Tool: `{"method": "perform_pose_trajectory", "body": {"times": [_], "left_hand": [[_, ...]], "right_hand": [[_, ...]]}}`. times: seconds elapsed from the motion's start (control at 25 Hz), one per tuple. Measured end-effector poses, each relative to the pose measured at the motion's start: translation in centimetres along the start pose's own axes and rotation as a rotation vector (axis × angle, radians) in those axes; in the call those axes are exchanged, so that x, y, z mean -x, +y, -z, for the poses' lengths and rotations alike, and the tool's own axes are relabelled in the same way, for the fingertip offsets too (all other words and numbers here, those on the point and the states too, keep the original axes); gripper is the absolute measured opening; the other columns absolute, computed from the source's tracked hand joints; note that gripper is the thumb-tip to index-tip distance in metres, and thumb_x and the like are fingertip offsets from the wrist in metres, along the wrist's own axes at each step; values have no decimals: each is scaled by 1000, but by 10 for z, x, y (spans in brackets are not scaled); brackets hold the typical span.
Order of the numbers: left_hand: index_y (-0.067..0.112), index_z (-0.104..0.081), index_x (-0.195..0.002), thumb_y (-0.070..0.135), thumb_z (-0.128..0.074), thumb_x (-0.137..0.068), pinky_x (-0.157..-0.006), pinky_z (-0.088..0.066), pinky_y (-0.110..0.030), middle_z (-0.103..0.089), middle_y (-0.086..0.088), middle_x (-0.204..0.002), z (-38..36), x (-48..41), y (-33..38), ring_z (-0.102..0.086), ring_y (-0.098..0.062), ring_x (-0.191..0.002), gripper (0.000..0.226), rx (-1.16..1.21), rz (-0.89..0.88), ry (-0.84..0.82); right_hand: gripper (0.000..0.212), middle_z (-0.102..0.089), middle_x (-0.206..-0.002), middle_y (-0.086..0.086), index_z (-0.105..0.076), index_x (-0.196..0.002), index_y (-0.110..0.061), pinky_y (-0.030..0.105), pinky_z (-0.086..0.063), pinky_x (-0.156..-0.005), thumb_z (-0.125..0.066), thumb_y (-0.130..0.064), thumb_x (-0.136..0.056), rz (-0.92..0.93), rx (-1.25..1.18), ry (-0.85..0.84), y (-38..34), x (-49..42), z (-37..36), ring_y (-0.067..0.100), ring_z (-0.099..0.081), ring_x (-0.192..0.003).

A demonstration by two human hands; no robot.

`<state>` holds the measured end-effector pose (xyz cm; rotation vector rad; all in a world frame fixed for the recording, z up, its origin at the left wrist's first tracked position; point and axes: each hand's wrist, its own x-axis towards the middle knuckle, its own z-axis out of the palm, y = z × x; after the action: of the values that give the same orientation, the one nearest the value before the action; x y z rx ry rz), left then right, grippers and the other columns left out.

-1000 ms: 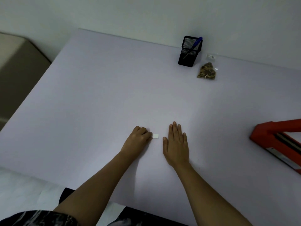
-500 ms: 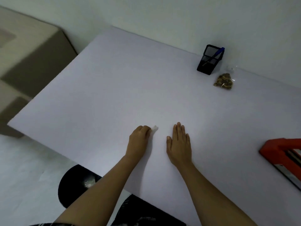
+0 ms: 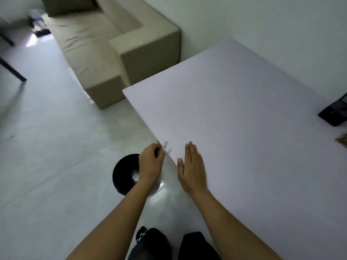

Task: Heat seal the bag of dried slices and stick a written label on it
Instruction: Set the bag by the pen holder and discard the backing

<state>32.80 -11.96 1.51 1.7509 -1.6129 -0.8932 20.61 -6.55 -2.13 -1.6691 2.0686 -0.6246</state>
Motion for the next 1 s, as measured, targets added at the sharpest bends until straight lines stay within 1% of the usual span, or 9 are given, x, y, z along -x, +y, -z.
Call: {"method": "perform_pose_trajectory", "body": {"times": [0.08, 0.16, 0.28, 0.4, 0.56, 0.72, 0.8, 0.88, 1.0], "left_hand": [[11, -66, -94, 20, -57, -89, -70, -42, -20, -65, 2, -83, 36, -8, -31, -61, -15, -81, 14, 44, 123, 73], [10, -66, -101, 18, -58, -89, -72, -40, -16, -65, 1, -88, 62, -17, -61, -59, -13, -84, 17, 80, 211, 87], [12, -67, -100, 14, -59, -86, -60, -38, -2, -63, 3, -85, 88, -32, -112, -56, -6, -76, 16, 111, 284, 89], [14, -67, -95, 15, -60, -85, -58, -39, -5, -65, 3, -81, 87, -53, -174, -59, -6, -72, 12, 122, 346, 102], [12, -66, -89, 18, -60, -86, -54, -37, -5, -62, 5, -76, 44, -79, -263, -53, 0, -66, 9, 19, 407, 46], [7, -67, -91, 17, -59, -87, -56, -40, -17, -66, -2, -78, -26, -103, -374, -59, -14, -71, 14, -69, 480, -20], [6, -67, -92, 19, -59, -87, -56, -41, -21, -69, -5, -82, -58, -111, -425, -58, -16, -70, 16, -95, 511, -22], [7, -67, -95, 16, -58, -87, -63, -42, -24, -70, -8, -86, -86, -119, -464, -59, -19, -74, 16, -122, 522, -31], [7, -68, -96, 13, -58, -87, -68, -44, -26, -70, -10, -88, -121, -131, -511, -62, -22, -80, 15, -153, 503, -74]], "right_hand": [[66, -13, -157, 7, -14, -146, -8, 25, 0, -114, -9, -43, -89, 93, -16, -36, -39, -2, -28, 11, -4, -142], [63, -14, -156, 7, -16, -146, -9, 25, 0, -113, -12, -41, -91, 153, -5, -78, -66, -4, -59, 10, -3, -142], [66, -11, -157, 6, -12, -147, -11, 24, 2, -113, -8, -43, -89, 187, 29, -162, -84, -7, -115, 7, 2, -140], [72, -10, -157, 7, -10, -146, -10, 25, 2, -113, -2, -47, -86, 162, 67, -241, -76, -18, -175, 15, -5, -145], [74, -10, -157, 10, -10, -146, -7, 26, 3, -112, -1, -47, -85, 159, 170, -323, -32, -38, -260, 20, -5, -145], [77, 0, -157, 11, -4, -146, -6, 28, 6, -111, 4, -48, -82, 147, 276, -412, 32, -55, -363, 21, 1, -145], [78, 3, -157, 11, -3, -146, -6, 29, 6, -112, 5, -49, -81, 133, 306, -444, 62, -59, -408, 22, 2, -145], [79, 7, -156, 9, -2, -146, -6, 30, 5, -111, 5, -49, -81, 115, 331, -443, 90, -64, -446, 22, 3, -145], [78, 20, -150, 4, 4, -146, -7, 31, 7, -111, 6, -51, -81, 78, 374, -436, 127, -70, -490, 18, 12, -142]]}}
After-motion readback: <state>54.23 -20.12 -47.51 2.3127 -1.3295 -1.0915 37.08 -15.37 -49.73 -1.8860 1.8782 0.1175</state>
